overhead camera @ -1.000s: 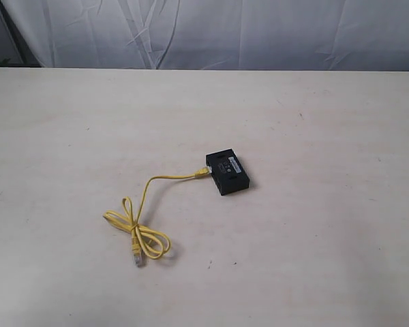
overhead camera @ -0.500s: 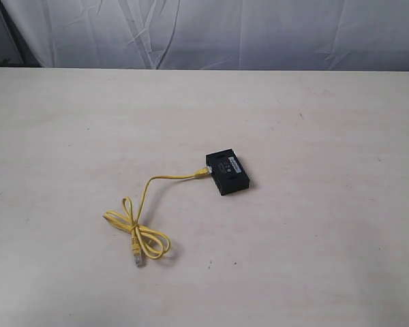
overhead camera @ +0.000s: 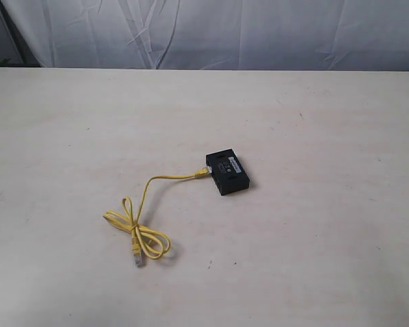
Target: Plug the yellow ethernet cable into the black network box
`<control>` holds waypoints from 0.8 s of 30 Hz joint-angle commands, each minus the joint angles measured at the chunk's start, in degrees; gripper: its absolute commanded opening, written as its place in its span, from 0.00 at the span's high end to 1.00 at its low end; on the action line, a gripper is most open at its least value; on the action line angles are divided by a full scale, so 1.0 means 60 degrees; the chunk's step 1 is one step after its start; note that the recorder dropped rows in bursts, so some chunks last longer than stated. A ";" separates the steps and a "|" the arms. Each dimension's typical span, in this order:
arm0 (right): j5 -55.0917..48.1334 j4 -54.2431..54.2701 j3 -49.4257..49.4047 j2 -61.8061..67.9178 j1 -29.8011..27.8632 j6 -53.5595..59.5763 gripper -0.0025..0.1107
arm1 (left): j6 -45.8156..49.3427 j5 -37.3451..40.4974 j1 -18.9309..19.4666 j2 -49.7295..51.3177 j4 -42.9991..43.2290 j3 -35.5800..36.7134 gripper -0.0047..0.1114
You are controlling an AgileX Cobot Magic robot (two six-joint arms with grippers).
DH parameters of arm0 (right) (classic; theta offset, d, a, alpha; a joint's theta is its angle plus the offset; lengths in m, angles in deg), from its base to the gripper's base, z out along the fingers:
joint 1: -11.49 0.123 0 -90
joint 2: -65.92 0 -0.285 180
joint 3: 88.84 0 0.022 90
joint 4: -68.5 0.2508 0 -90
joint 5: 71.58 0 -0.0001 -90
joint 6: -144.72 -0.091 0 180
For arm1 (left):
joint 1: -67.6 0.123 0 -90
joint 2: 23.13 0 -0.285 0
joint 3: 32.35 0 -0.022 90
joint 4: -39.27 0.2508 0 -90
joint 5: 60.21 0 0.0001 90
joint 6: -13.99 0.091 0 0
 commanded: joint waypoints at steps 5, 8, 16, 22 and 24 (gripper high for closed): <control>-0.0069 0.0014 -0.0015 -0.0053 -0.0047 -0.0032 0.99 | -0.0014 0.0008 0.0010 -0.0063 0.0008 0.0042 0.96; -0.0069 0.0014 -0.0015 -0.0053 -0.0047 -0.0032 0.99 | -0.0014 0.0008 0.0010 -0.0063 0.0008 0.0042 0.96; -0.0069 0.0014 -0.0015 -0.0053 -0.0047 -0.0032 0.99 | -0.0014 0.0008 0.0010 -0.0063 0.0008 0.0042 0.96; -0.0069 0.0014 -0.0015 -0.0053 -0.0047 -0.0032 0.99 | -0.0014 0.0008 0.0010 -0.0063 0.0008 0.0042 0.96; -0.0069 0.0014 -0.0015 -0.0053 -0.0047 -0.0032 0.99 | -0.0014 0.0008 0.0010 -0.0063 0.0008 0.0042 0.96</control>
